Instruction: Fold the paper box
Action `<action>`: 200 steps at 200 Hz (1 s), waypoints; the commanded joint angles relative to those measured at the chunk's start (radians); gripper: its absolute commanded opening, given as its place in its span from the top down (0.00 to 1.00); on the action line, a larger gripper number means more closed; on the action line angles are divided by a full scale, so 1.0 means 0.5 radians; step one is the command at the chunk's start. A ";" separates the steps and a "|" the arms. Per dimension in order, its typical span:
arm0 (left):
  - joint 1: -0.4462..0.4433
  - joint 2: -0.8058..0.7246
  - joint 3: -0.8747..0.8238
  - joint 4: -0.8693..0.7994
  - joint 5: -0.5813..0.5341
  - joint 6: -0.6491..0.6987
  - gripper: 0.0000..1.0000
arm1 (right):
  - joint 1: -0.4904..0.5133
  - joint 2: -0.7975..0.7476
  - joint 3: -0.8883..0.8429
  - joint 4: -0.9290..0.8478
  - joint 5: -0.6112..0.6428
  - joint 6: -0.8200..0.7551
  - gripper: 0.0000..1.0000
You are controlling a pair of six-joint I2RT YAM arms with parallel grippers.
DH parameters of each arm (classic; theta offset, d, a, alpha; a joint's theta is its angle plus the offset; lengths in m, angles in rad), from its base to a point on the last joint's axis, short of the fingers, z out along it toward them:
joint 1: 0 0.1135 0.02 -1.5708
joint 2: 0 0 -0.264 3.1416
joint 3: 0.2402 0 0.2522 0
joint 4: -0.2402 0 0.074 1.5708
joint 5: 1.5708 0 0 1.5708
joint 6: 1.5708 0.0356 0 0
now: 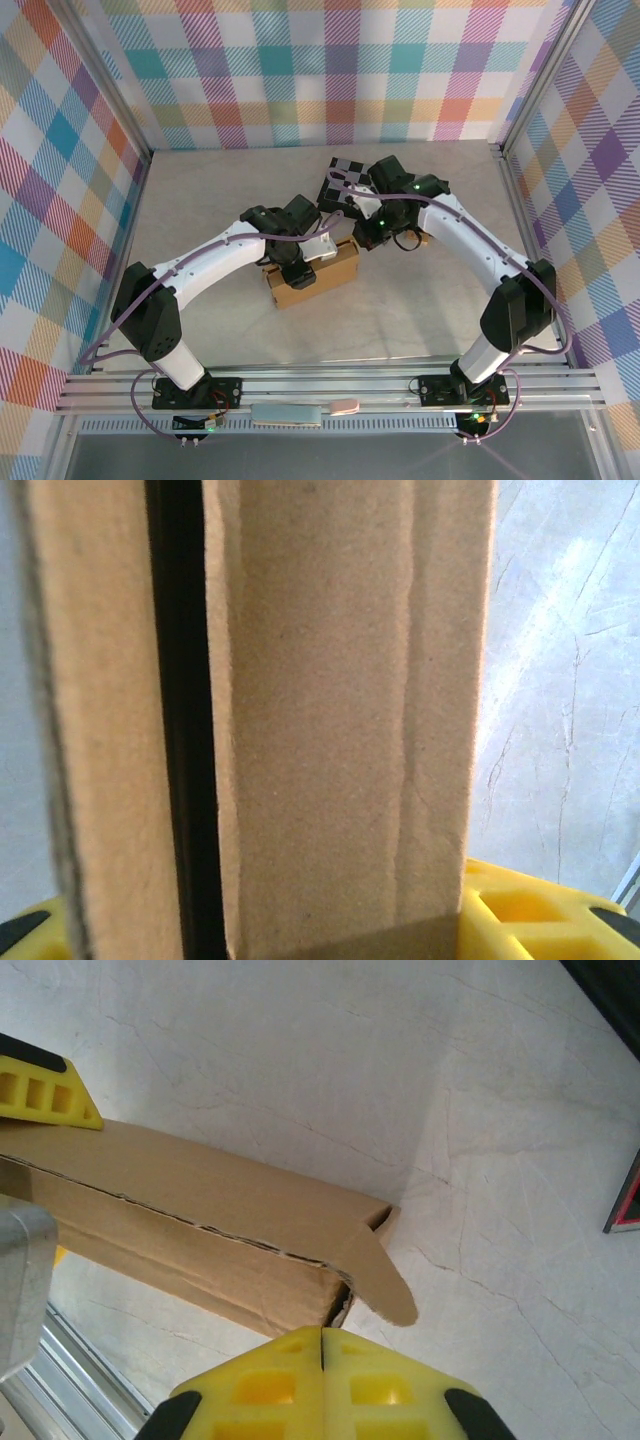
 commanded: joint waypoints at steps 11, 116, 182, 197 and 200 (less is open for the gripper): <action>0.024 -0.006 0.051 0.022 0.014 -0.027 0.51 | 0.027 0.026 0.047 -0.081 0.068 0.014 0.85; 0.067 -0.025 0.045 -0.012 0.214 0.010 0.50 | -0.074 0.035 -0.062 0.068 0.057 -0.191 0.61; 0.104 0.022 0.073 -0.037 0.234 0.057 0.49 | -0.076 0.138 0.034 0.105 -0.004 -0.271 0.59; 0.110 0.030 0.089 -0.037 0.232 0.058 0.49 | -0.077 0.141 0.034 0.117 -0.048 -0.267 0.62; 0.112 0.033 0.093 -0.037 0.231 0.057 0.49 | -0.077 0.139 0.033 0.119 -0.051 -0.263 0.63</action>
